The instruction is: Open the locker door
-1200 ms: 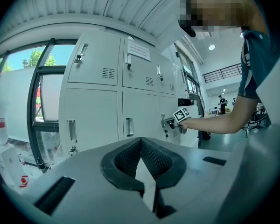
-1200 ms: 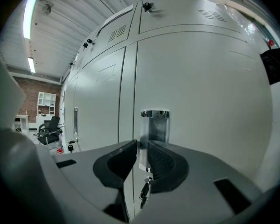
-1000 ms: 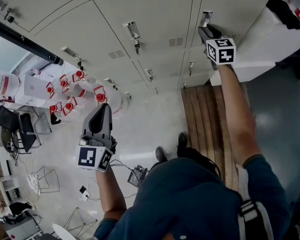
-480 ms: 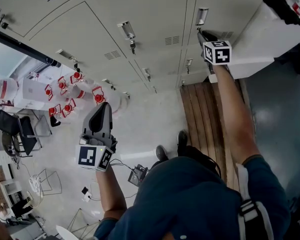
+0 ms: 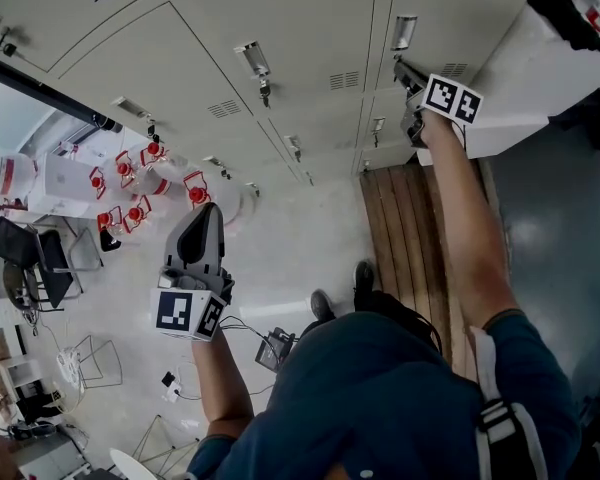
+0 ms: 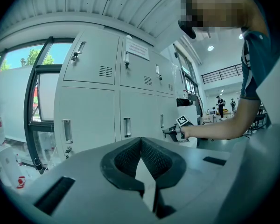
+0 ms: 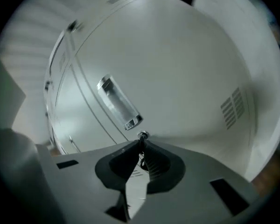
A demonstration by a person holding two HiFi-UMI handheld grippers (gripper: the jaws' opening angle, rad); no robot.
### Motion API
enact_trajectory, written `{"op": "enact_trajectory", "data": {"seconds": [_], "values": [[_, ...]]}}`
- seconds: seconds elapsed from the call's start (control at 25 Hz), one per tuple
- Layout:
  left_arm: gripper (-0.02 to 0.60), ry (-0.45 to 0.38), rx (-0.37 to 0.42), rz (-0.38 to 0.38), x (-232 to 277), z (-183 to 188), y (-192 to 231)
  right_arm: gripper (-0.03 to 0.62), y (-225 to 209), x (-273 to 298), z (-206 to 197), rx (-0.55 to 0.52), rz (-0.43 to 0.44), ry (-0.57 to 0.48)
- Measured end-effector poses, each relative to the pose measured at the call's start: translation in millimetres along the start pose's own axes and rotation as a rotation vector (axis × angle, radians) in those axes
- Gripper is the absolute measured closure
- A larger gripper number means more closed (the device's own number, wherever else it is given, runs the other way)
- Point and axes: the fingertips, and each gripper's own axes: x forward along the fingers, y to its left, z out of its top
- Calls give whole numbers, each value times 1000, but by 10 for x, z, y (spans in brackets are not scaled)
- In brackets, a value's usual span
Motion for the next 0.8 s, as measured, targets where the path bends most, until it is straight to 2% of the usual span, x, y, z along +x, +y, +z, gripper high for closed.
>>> {"op": "enact_trajectory", "data": {"seconds": [0.08,0.28,0.4,0.48,0.6,0.64,0.72,0.8], "values": [[565,-3,0,-2,2,7,-15,539,-6,-8,2,214,77,-41],[565,-4,1,1,-12,10,-35,542,-41,-22,-16,643,231,-102],[565,-2,1,1,-15,6,-45,543,-75,-26,-45,844,295,-118],[565,-2,1,1,-13,2,-59,543,-91,-27,-64,936,322,-125],[565,-5,2,-2,-4,8,-86,542,-99,-24,-71,977,337,-131],[565,-6,3,-3,-3,11,-97,542,-104,-26,-73,952,327,-129],[565,-7,4,-4,-3,21,-118,535,-140,-40,-78,836,272,-117],[565,-8,5,-5,-5,34,-134,401,-216,-85,-70,657,181,-100]]}}
